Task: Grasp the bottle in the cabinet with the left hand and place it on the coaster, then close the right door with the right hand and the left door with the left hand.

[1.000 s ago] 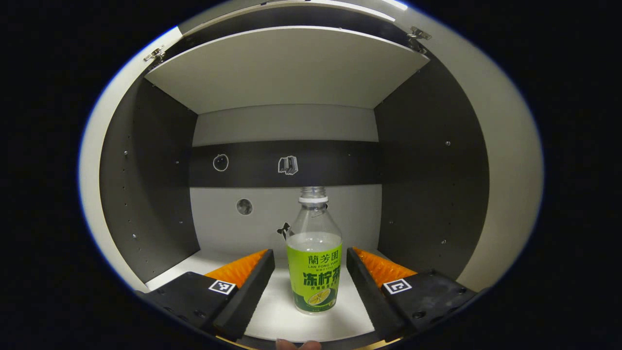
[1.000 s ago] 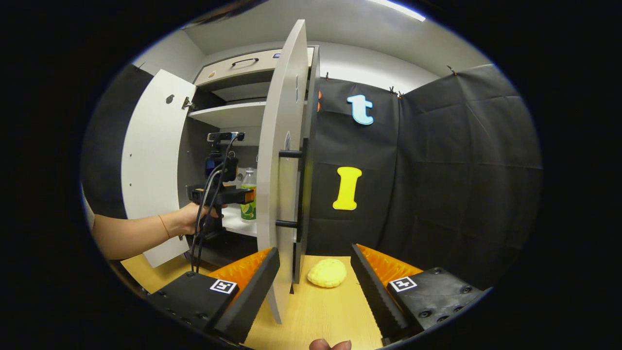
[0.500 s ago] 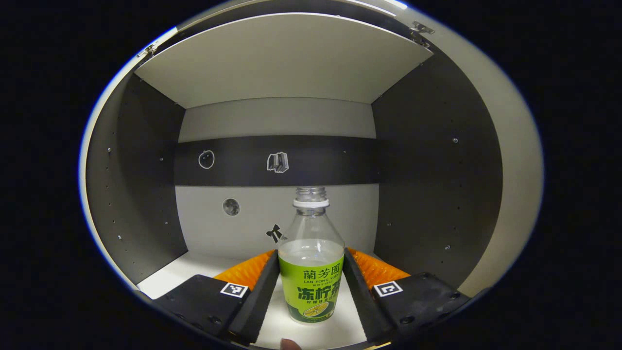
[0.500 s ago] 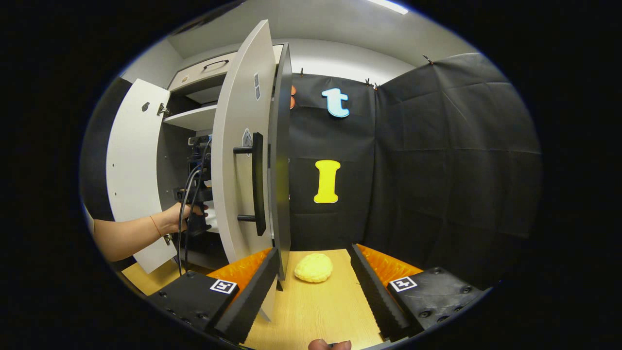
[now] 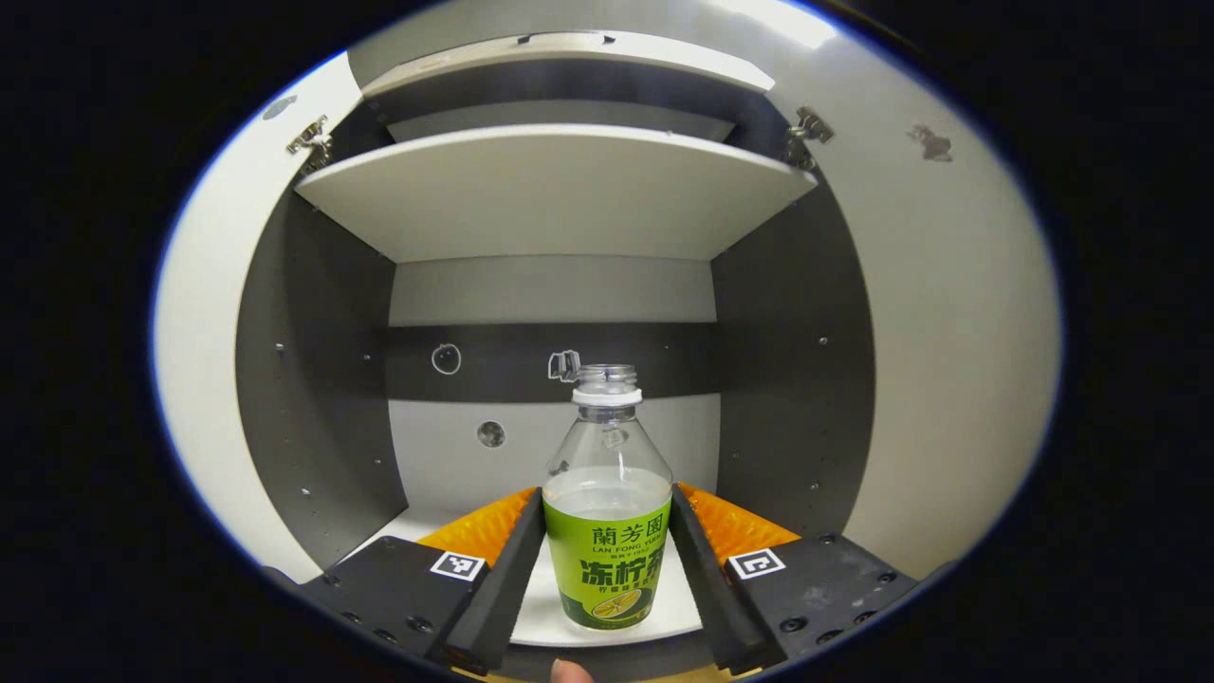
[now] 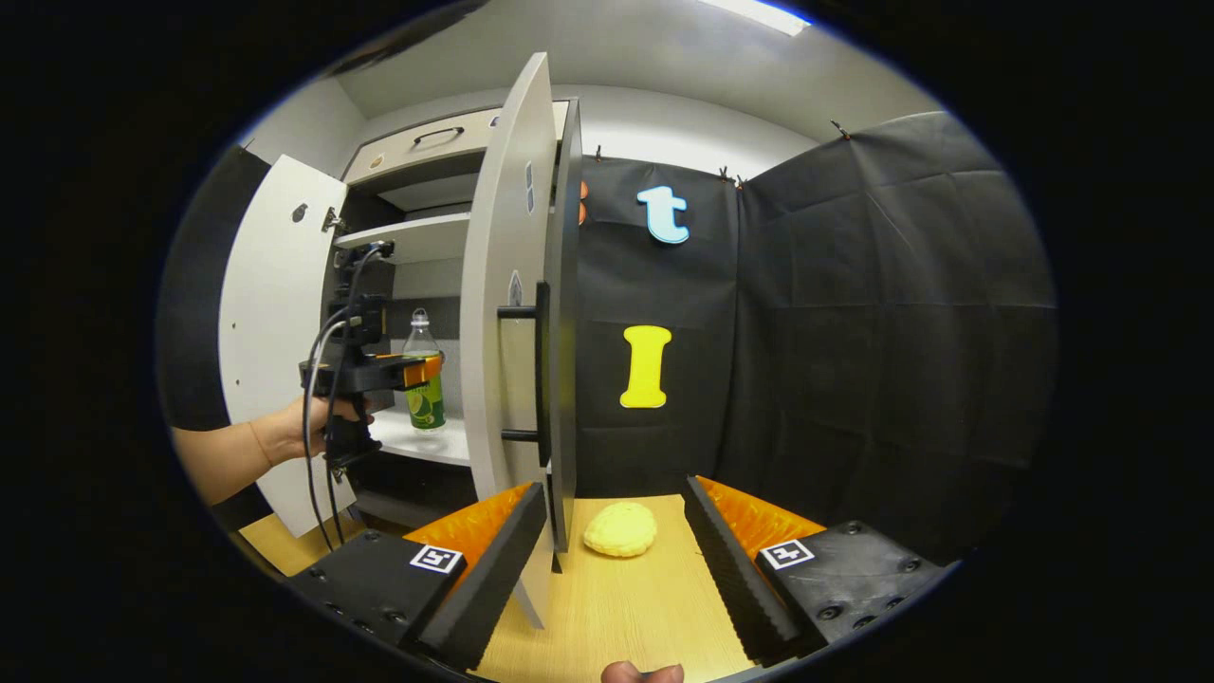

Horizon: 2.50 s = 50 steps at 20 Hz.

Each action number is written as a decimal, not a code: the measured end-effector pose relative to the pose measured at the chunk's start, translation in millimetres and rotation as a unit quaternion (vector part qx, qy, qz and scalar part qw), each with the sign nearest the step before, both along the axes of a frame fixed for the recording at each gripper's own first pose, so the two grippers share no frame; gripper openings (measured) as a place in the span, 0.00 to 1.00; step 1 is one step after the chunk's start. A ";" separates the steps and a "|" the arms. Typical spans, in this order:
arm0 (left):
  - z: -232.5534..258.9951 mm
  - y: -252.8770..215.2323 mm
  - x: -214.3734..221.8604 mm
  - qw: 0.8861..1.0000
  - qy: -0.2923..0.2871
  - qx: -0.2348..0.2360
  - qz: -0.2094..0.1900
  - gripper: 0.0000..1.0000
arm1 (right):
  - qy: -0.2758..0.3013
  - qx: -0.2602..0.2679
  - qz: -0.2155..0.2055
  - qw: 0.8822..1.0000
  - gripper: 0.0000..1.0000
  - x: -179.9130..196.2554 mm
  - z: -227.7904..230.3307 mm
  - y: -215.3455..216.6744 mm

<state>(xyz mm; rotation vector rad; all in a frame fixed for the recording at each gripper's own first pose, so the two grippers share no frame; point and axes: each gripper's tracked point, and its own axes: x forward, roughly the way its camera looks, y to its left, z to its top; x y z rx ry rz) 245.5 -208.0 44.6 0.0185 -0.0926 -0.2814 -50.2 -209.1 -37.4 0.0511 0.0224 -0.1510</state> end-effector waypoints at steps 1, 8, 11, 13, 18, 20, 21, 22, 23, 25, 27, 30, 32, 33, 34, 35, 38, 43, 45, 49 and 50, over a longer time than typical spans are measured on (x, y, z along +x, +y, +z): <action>0.2 6.0 -14.7 1.000 -0.005 0.000 -0.003 0.78 | -0.008 -0.003 0.002 1.000 0.98 -2.5 4.6 5.6; -14.4 51.6 -107.1 1.000 -0.015 -0.016 0.000 0.78 | -0.023 -0.013 0.032 0.999 0.98 -14.2 21.0 58.6; -32.2 68.9 -139.2 0.999 -0.023 -0.025 -0.001 0.78 | -0.024 -0.015 0.037 0.999 0.98 -19.0 25.8 77.7; -51.0 77.7 -162.6 0.999 -0.018 -0.035 -0.004 0.78 | -0.027 -0.020 0.041 0.999 0.98 -19.0 29.7 91.4; -104.6 84.0 -219.5 1.000 -0.013 -0.020 -0.010 0.78 | -0.039 -0.036 0.055 0.997 0.98 -22.0 38.5 121.6; -127.2 78.6 -241.1 1.000 -0.012 -0.021 -0.018 0.78 | -0.045 -0.037 0.057 0.997 0.98 -20.5 42.7 130.7; -141.3 75.5 -251.6 0.999 -0.007 -0.024 -0.021 0.78 | -0.047 -0.036 0.057 0.997 0.98 -20.1 45.3 134.7; -152.0 72.4 -258.5 0.999 -0.001 -0.026 -0.023 0.78 | -0.050 -0.035 0.058 0.996 0.98 -19.9 47.2 137.7; -164.3 70.5 -265.6 0.999 0.005 -0.026 -0.022 0.78 | -0.055 -0.033 0.061 0.996 0.98 -20.2 51.1 142.1; -189.7 67.9 -278.8 0.999 0.012 -0.028 -0.020 0.78 | -0.064 -0.033 0.066 0.995 0.98 -21.1 56.0 150.0; -220.1 65.5 -286.9 0.999 0.026 -0.020 -0.020 0.78 | -0.071 -0.032 0.072 0.994 0.98 -21.8 59.2 156.7; -266.6 58.7 -295.5 0.998 0.054 -0.016 -0.025 0.78 | -0.096 -0.032 0.078 0.992 0.98 -21.8 69.2 163.2; -286.5 46.4 -301.8 0.997 0.062 -0.020 -0.039 0.78 | -0.102 -0.038 0.077 0.991 0.98 -20.7 71.0 163.9; -296.3 40.4 -304.1 0.997 0.063 -0.016 -0.046 0.78 | -0.099 -0.037 0.076 0.991 0.98 -19.1 69.3 164.8; -302.5 35.0 -304.9 0.997 0.062 -0.013 -0.051 0.78 | -0.094 -0.032 0.078 0.992 0.97 -17.1 67.5 166.7; -309.5 30.2 -304.6 0.997 0.061 -0.008 -0.055 0.78 | -0.089 -0.022 0.078 0.993 0.97 -15.0 66.3 167.8; -329.8 21.0 -303.0 0.996 0.064 -0.006 -0.064 0.78 | -0.082 -0.005 0.078 0.994 0.98 -10.8 64.6 168.8; -355.0 16.1 -299.4 0.996 0.070 -0.006 -0.063 0.79 | -0.075 -0.033 0.088 0.993 0.98 -11.8 62.1 178.3; -360.0 17.0 -297.9 0.996 0.070 -0.001 -0.060 0.79 | -0.072 -0.039 0.092 0.992 0.98 -12.1 61.0 182.0; -363.3 16.7 -296.5 0.996 0.070 -0.003 -0.062 0.79 | -0.066 -0.047 0.094 0.992 0.98 -13.1 59.4 182.5; -364.2 18.0 -295.2 0.996 0.071 0.000 -0.058 0.78 | -0.066 -0.046 0.094 0.992 0.98 -12.6 59.9 182.9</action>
